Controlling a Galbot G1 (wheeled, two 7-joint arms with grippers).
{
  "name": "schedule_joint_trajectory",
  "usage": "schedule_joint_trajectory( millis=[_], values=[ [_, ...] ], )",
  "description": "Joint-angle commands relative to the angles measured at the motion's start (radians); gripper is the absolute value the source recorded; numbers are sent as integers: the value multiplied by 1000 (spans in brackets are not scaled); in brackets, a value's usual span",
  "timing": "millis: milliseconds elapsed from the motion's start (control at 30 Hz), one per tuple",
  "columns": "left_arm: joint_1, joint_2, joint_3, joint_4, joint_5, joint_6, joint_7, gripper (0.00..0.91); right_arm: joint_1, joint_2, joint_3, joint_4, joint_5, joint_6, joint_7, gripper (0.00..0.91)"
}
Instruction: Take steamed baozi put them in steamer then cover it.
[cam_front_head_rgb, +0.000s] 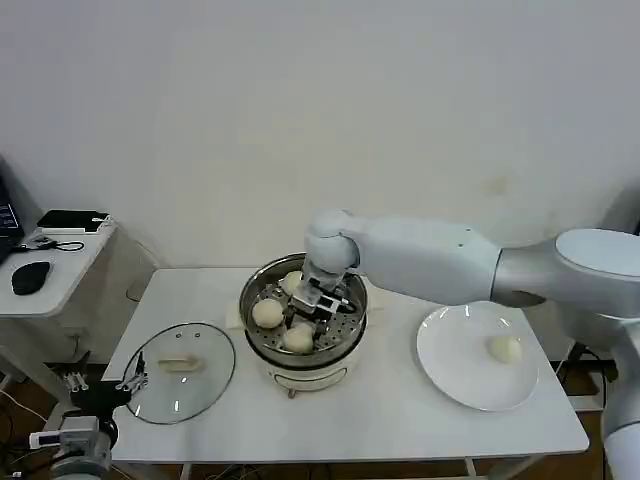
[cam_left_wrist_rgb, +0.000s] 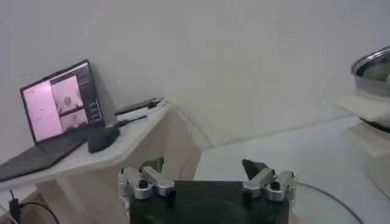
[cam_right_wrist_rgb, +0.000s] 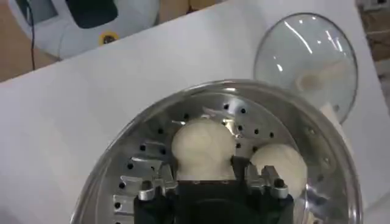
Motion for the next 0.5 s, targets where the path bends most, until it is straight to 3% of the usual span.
schedule_joint_trajectory(
  millis=[33,200,300,367,500],
  values=[
    [-1,-1,1,1,1,1,-1,907,6,-33,2,9,-12,13,10,907],
    [-4,2,4,1,1,3,-1,907,18,-75,15,7,-9,6,29,907],
    [-8,5,4,2,0,3,0,907,15,-105,59,-7,-3,-20,70,907],
    [-8,8,4,3,-1,3,0,907,18,-125,97,-45,-1,-63,120,907],
    [-11,21,5,11,-1,3,1,907,44,-151,132,-123,50,-137,164,907]
  ],
)
